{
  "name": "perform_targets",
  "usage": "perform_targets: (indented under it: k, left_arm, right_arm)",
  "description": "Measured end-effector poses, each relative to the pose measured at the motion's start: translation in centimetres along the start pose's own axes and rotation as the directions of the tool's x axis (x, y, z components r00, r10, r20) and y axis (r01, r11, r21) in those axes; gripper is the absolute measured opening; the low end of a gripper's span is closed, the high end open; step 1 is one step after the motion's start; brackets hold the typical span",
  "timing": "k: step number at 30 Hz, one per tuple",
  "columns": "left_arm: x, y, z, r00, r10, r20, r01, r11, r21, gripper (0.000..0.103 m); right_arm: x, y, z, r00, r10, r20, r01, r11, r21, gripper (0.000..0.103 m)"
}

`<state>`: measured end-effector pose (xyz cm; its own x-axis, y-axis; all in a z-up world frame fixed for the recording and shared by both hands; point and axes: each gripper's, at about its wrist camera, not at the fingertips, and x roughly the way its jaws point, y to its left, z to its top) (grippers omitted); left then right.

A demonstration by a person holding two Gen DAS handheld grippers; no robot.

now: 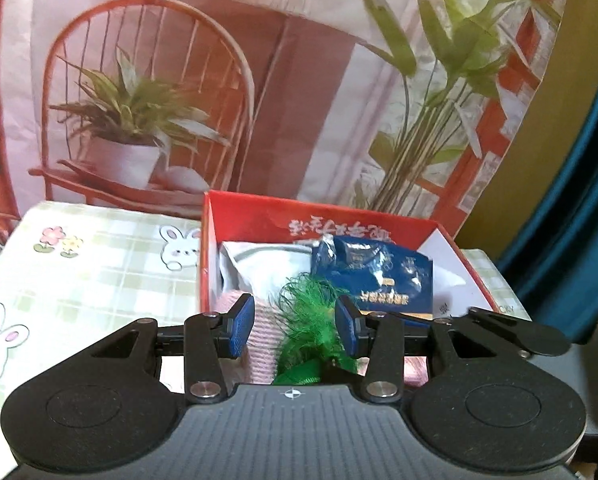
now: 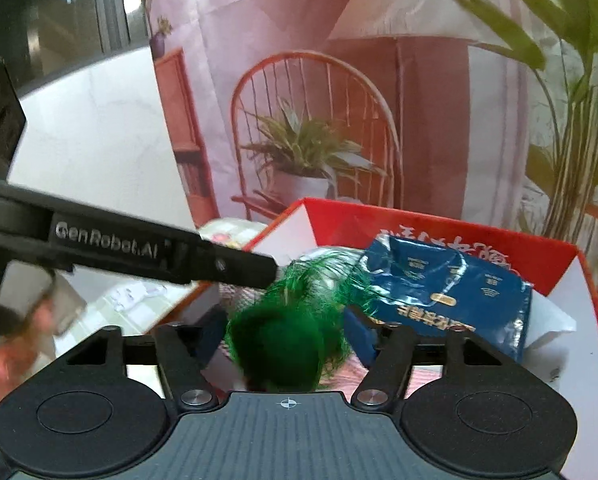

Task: Organize soft objects
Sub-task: 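Carry the green pouch over the box and open the left tool, then lower the left tool to the plastic-wrapped bread loaf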

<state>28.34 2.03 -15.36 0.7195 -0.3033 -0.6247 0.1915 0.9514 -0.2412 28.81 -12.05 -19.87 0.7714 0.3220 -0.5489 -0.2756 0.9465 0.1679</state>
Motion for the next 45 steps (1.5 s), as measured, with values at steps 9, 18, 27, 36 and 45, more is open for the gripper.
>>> perform_targets:
  k: [9, 18, 27, 36, 45]
  left_arm:
    - [-2.1, -3.0, -0.5, 0.998, -0.007, 0.061, 0.003, 0.997, 0.073, 0.054]
    - [-2.7, -7.6, -3.9, 0.998, -0.035, 0.052, 0.030, 0.996, 0.085, 0.054]
    - [-1.9, -11.5, -7.9, 0.999, -0.046, 0.016, 0.044, 0.993, 0.108, 0.066]
    - [0.7, -13.1, -11.3, 0.980, -0.141, -0.137, 0.152, 0.986, 0.069, 0.064]
    - [1.4, -10.6, -13.6, 0.974, -0.119, -0.195, 0.131, 0.990, 0.052, 0.064]
  right_arm:
    - [-6.1, -3.1, -1.3, 0.998, -0.030, 0.047, 0.031, 0.999, -0.037, 0.063]
    - [-13.2, -6.7, -5.3, 0.991, -0.115, 0.069, 0.117, 0.993, -0.027, 0.065]
    - [-15.7, -11.2, -10.9, 0.982, -0.191, -0.008, 0.190, 0.982, -0.016, 0.067]
    - [-14.7, -15.8, -15.8, 0.989, -0.133, -0.070, 0.145, 0.971, 0.192, 0.066]
    - [-13.4, -13.0, -17.2, 0.988, -0.074, -0.137, 0.109, 0.958, 0.265, 0.057]
